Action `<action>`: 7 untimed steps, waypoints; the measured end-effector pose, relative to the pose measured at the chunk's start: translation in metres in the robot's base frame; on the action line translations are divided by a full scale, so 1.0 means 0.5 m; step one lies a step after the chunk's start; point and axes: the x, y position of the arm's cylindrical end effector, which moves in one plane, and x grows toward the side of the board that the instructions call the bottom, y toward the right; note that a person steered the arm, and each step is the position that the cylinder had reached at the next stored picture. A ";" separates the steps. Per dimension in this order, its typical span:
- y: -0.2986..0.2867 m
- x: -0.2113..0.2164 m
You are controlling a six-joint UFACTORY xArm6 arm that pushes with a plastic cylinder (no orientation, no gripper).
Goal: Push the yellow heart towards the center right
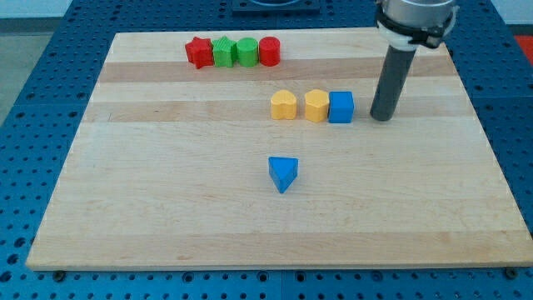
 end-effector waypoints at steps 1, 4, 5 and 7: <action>-0.007 -0.052; -0.091 -0.059; -0.091 -0.033; -0.112 0.014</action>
